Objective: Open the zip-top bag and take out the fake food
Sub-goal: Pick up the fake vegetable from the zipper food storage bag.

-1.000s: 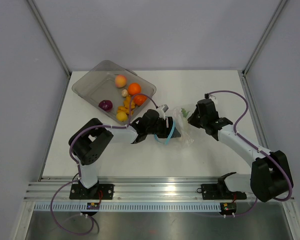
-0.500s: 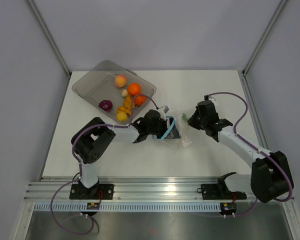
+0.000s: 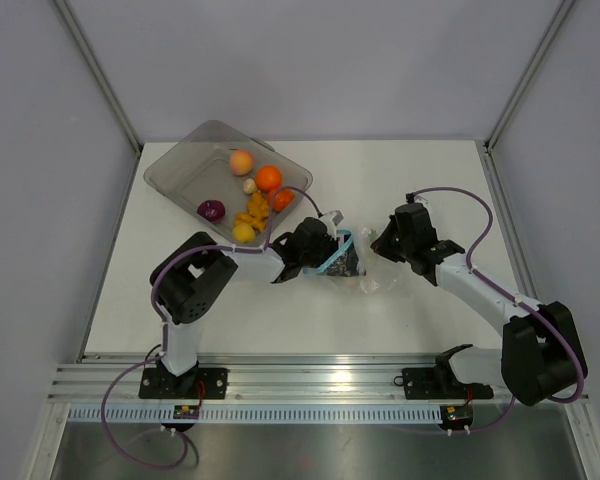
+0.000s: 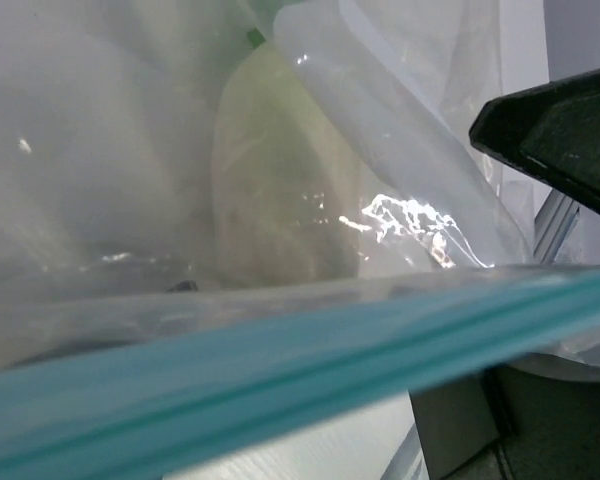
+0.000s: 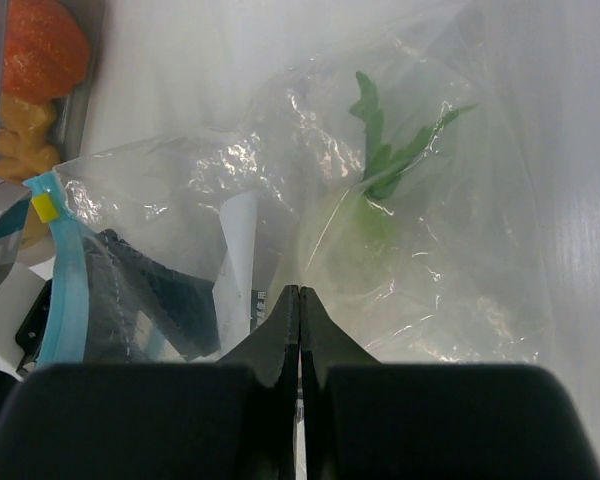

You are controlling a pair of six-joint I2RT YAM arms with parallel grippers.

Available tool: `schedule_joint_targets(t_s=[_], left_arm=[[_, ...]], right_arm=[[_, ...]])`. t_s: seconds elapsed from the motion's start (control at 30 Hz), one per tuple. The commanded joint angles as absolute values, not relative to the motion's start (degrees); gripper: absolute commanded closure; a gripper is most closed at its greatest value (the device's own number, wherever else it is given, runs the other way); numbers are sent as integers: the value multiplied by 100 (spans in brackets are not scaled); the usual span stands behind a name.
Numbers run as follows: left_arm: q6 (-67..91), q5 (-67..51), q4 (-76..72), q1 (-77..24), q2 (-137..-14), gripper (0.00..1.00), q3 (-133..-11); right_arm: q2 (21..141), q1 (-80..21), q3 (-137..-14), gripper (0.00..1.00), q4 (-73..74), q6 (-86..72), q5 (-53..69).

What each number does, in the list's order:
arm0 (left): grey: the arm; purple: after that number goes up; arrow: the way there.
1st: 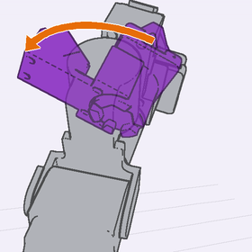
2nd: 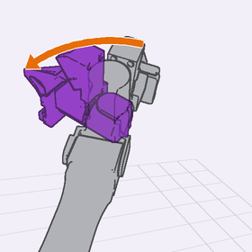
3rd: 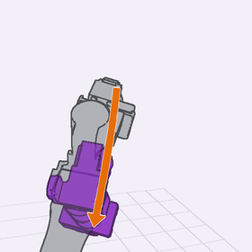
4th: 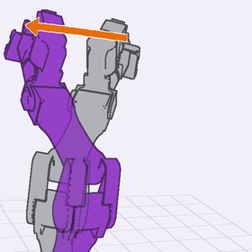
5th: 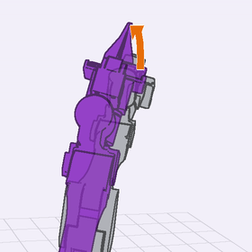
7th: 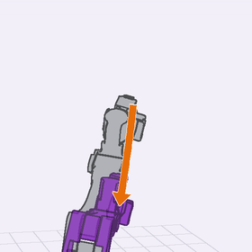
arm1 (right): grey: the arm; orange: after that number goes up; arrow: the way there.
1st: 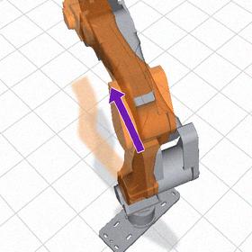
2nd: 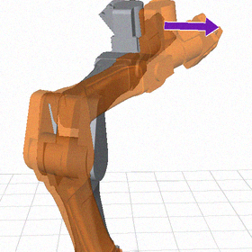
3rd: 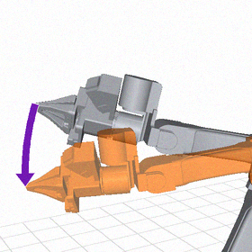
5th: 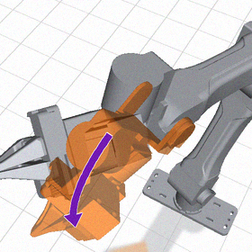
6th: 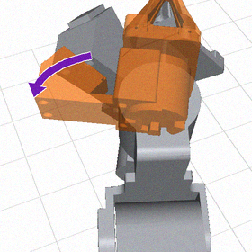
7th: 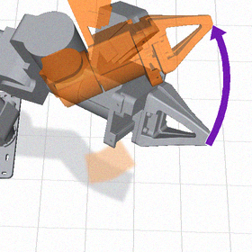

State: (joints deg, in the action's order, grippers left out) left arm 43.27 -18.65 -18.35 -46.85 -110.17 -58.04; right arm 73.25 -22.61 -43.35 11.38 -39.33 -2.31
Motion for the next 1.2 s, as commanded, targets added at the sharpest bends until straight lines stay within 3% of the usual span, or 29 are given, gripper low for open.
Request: schedule_joint_targets(t_s=[0.0, 0.43, 0.57, 0.83, 1.17], left_arm=[[4096, -1600, -1627, -4764, -11188, 22, -6169], [4043, -1828, -1450, -4764, -11294, 51, -6363], [3903, -1819, -1240, -4764, -11013, 53, -6381], [3376, -890, 578, -4764, -10635, 53, -6995], [2707, -448, 2318, -4764, -10529, 56, -7760]], right_arm=[[7330, -2250, -4324, 100, 844, -3999, -79], [7383, -2241, -4316, 100, 861, -4060, -175], [7383, -2127, -4280, 100, 975, -4271, -483], [7164, -1995, -4210, 100, 1406, -4693, -1581], [7268, -1986, -4298, 100, 1652, -4693, -2021]])
